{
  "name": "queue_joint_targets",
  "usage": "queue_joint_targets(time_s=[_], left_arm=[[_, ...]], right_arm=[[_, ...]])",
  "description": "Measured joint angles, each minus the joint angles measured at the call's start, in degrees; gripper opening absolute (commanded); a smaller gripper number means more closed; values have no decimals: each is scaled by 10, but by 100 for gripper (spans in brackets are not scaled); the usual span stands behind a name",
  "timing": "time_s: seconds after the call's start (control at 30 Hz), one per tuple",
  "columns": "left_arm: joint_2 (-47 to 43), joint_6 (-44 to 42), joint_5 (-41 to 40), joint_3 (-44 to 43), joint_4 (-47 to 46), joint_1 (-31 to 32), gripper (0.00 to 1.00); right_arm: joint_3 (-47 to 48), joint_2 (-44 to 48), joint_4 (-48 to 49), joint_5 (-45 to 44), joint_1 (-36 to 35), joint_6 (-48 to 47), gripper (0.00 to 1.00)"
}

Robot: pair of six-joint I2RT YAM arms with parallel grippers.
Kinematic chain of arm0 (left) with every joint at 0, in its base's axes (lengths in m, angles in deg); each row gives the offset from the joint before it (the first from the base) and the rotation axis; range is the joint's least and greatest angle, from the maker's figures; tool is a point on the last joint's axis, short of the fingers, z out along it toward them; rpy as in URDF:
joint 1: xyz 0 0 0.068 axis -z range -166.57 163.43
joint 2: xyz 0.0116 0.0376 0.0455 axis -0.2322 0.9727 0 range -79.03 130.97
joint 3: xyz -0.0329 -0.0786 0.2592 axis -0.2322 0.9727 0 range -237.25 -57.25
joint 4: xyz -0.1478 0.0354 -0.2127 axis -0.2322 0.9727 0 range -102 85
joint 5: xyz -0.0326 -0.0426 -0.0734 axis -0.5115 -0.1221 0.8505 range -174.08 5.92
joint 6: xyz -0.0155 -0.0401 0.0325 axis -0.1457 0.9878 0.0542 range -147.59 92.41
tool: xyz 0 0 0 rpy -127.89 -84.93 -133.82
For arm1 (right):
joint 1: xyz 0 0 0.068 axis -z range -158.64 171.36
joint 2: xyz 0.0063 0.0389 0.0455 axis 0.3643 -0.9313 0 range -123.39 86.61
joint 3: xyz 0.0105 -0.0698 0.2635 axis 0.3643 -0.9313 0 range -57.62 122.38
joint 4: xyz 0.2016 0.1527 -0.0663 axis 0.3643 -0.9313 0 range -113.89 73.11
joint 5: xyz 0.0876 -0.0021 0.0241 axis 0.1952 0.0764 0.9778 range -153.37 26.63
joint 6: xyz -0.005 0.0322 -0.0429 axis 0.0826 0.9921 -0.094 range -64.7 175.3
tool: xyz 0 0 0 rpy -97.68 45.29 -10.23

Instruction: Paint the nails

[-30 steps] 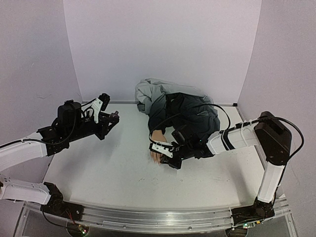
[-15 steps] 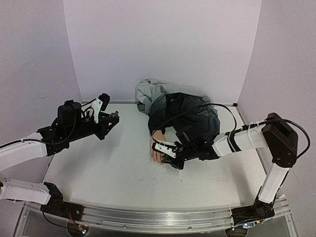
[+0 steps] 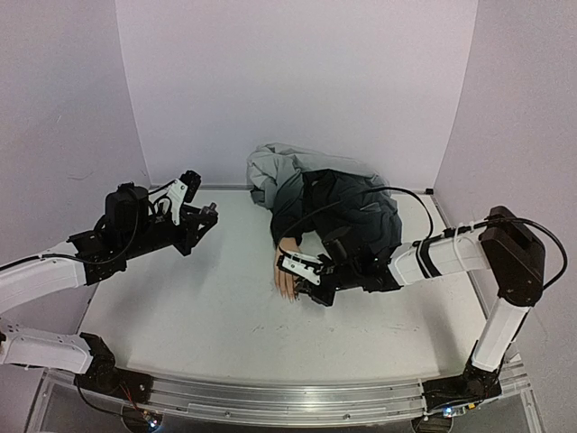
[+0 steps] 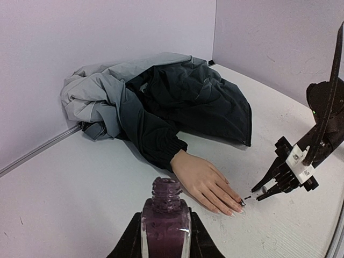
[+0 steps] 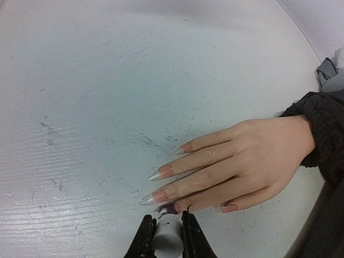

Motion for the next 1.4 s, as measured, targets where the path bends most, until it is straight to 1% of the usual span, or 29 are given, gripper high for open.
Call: queue_joint_targets(time_s=[0.47, 1.4], left_arm=[[0, 0, 0, 0, 0, 0, 0], [0, 0, 0, 0, 0, -1, 0]], right_arm=[[12, -25, 1, -5, 0, 1, 0], [20, -32, 1, -15, 0, 1, 0]])
